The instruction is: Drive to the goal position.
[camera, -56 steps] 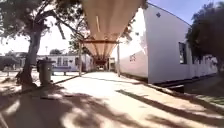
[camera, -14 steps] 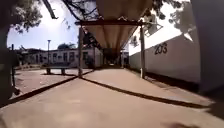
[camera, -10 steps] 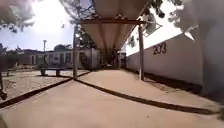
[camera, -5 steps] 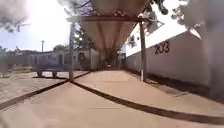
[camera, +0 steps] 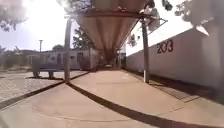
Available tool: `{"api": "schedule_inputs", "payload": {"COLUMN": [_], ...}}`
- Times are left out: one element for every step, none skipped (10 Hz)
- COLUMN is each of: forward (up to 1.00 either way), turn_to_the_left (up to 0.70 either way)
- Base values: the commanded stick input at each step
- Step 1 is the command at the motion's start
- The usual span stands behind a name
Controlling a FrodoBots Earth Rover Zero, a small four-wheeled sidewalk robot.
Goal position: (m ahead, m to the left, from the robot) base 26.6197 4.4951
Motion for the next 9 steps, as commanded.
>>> {"api": "schedule_inputs", "payload": {"forward": [0.7,0.7,0.7,0.7,0.7,0.7,0.7,0.7,0.7], "turn_to_the_left": [0.0,0.0,0.0,0.0,0.0,0.0,0.35,0.35,0.07]}}
